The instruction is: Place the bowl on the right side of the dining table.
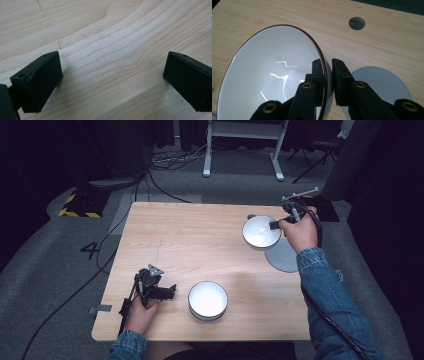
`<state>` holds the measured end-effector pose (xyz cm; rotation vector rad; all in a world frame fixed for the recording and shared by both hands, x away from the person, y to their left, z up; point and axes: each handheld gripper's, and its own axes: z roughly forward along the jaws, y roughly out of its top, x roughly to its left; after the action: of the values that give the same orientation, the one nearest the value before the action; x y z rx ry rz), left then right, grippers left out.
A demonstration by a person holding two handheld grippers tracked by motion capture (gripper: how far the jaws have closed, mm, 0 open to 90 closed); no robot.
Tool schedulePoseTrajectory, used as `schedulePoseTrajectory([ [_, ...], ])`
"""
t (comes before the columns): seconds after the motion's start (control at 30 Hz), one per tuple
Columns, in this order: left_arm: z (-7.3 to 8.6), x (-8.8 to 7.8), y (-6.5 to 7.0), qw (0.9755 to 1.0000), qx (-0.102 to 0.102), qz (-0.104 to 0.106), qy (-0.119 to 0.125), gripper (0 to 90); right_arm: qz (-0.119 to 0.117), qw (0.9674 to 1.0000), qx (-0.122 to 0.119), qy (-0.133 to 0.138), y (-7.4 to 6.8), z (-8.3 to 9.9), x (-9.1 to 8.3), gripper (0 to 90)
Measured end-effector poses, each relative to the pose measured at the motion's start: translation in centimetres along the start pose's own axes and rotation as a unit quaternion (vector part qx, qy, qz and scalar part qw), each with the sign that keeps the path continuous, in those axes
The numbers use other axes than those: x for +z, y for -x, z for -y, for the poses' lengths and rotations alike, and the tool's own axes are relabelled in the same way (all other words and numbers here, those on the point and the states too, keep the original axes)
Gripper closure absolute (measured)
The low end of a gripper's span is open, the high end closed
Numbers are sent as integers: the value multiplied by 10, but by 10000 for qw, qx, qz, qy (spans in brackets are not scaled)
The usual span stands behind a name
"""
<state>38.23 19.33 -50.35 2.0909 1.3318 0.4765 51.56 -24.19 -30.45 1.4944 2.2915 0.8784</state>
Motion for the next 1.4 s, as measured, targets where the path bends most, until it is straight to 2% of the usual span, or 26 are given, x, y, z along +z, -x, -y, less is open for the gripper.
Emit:
schedulePoseTrajectory([
  [0.03, 0, 0, 0, 10000, 0, 0, 0, 23, 0, 10000, 0, 0, 0, 0, 0, 808],
  [0.33, 0, 0, 0, 10000, -1, 9, 7, 23, 289, 9990, 351, 8, 33, 2, -1, 808],
  [0.57, 0, 0, 0, 10000, 3, 11, 9, 23, 585, 9965, 590, 86, 58, 0, -5, 807],
  [0.7, 0, 0, 0, 10000, -3, 8, 9, 23, 579, 9955, 721, 180, 66, 3, -6, 807],
  [0.73, 0, 0, 0, 10000, -1, 1, 0, 23, 488, 9944, 903, 245, 73, 7, -6, 807],
  [0.77, 0, 0, 0, 10000, -1, 1, -1, 23, 476, 9937, 976, 264, 76, 9, -6, 807],
  [0.93, 0, 0, 0, 10000, 2, 3, 0, 23, 584, 9905, 1216, 278, 92, 15, -7, 807],
  [1.1, 0, 0, 0, 10000, 3, 3, -2, 23, 699, 9880, 1359, 245, 103, 21, -7, 807],
  [1.4, 0, 0, 0, 10000, 1, 6, 3, 23, 840, 9860, 1438, 101, 118, 34, 1, 806],
])
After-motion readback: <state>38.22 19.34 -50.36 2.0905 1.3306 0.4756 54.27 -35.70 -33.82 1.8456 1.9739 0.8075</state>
